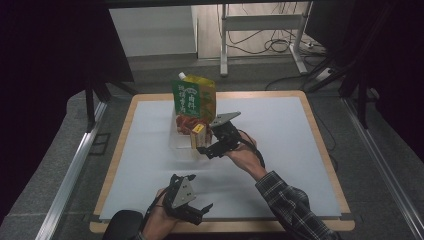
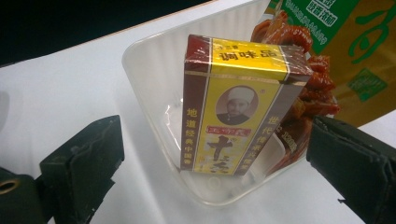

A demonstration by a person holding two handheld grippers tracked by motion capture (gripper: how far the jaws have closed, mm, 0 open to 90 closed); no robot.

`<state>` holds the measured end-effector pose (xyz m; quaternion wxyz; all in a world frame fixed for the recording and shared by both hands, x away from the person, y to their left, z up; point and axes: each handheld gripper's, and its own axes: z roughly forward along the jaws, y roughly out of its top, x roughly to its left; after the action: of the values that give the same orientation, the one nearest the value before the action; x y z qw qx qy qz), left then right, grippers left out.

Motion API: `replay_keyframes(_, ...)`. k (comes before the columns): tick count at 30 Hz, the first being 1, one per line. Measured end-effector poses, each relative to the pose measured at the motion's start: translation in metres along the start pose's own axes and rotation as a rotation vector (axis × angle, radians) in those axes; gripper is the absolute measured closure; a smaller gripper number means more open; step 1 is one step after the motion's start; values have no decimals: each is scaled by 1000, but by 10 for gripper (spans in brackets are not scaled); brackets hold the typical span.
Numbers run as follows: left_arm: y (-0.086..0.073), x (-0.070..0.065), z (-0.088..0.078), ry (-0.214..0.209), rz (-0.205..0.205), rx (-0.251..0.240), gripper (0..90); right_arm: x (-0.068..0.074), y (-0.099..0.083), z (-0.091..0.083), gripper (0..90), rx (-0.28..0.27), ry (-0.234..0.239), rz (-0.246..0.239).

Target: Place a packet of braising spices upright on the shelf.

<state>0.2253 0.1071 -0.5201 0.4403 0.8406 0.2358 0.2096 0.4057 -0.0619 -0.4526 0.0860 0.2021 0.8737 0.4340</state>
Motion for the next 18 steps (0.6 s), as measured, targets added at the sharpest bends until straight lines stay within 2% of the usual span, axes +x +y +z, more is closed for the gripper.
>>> replay_keyframes(18,0,1,0,-4,3,10,0,1,-9,-14,32,22,10,-9)
